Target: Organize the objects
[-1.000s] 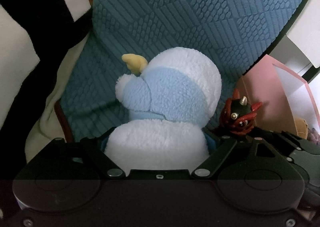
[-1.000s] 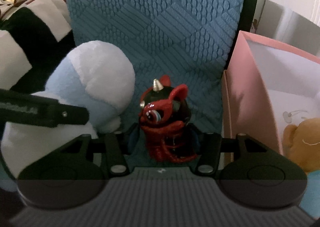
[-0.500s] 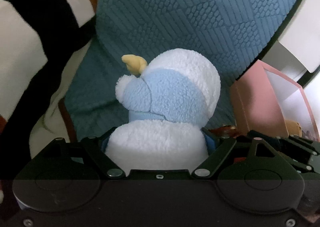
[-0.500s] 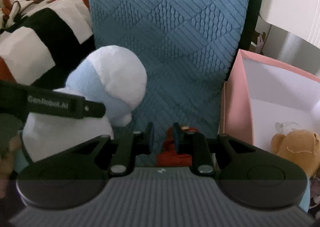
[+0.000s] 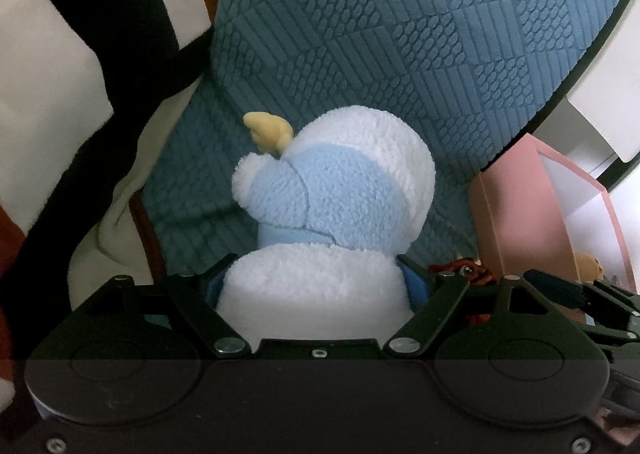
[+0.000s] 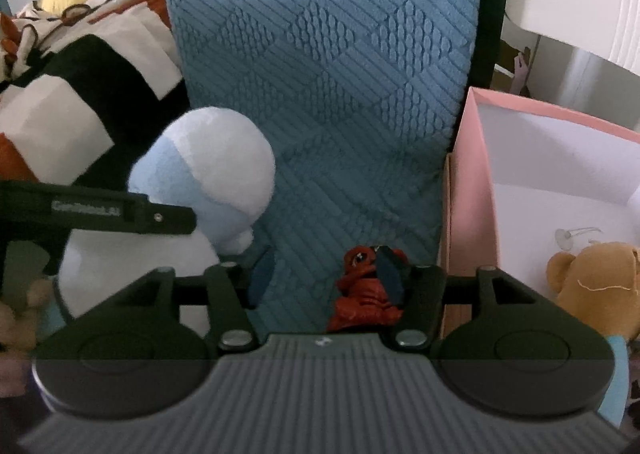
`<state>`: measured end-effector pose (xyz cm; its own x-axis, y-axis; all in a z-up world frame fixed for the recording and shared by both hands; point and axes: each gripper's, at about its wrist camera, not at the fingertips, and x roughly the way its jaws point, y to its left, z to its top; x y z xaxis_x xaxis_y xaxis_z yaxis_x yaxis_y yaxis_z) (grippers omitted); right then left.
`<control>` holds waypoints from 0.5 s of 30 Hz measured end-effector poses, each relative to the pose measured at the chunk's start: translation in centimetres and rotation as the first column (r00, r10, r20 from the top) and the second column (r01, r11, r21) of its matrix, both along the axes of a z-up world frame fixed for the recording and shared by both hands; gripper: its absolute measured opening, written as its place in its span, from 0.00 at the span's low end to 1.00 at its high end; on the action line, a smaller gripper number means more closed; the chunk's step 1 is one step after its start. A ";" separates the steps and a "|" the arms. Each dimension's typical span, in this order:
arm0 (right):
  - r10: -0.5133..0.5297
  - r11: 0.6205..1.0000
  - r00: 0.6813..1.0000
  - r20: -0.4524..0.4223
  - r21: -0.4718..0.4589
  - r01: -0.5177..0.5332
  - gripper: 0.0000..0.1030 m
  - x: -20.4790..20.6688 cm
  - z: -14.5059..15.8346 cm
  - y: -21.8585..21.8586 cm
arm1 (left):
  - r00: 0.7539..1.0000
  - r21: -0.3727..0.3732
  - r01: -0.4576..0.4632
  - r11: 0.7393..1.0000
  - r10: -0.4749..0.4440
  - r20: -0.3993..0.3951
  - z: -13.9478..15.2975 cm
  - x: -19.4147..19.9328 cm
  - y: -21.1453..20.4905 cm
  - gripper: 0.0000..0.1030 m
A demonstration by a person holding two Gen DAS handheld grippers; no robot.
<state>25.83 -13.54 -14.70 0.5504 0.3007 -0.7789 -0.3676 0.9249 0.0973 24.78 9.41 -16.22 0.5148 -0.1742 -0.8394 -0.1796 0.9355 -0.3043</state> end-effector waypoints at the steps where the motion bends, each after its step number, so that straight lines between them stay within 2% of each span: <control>1: 0.006 1.000 1.000 -0.012 -0.010 -0.006 0.57 0.2 -0.3 0.2 | 1.000 -0.002 0.000 1.000 0.000 -0.001 0.0 0.0 0.0 0.78; 7: 0.014 0.977 0.996 -0.087 -0.209 -0.032 0.57 2.4 -2.5 2.3 | 1.000 -0.021 -0.005 1.000 0.005 -0.002 0.0 0.2 0.1 0.78; 9: 0.037 0.958 0.990 -0.135 -0.279 -0.074 0.59 3.1 -3.3 3.3 | 1.000 -0.027 -0.006 1.000 0.006 -0.007 -0.1 0.4 0.2 0.78; 11: 0.055 0.932 0.989 -0.135 -0.348 -0.099 0.58 3.6 -3.9 4.1 | 1.000 -0.030 -0.007 1.000 0.007 -0.012 -0.1 0.5 0.3 0.78; 15: 0.073 0.901 0.982 -0.177 -0.410 -0.141 0.57 5.0 -5.3 4.7 | 1.000 -0.047 -0.009 0.999 0.008 -0.017 -0.2 0.7 0.5 0.77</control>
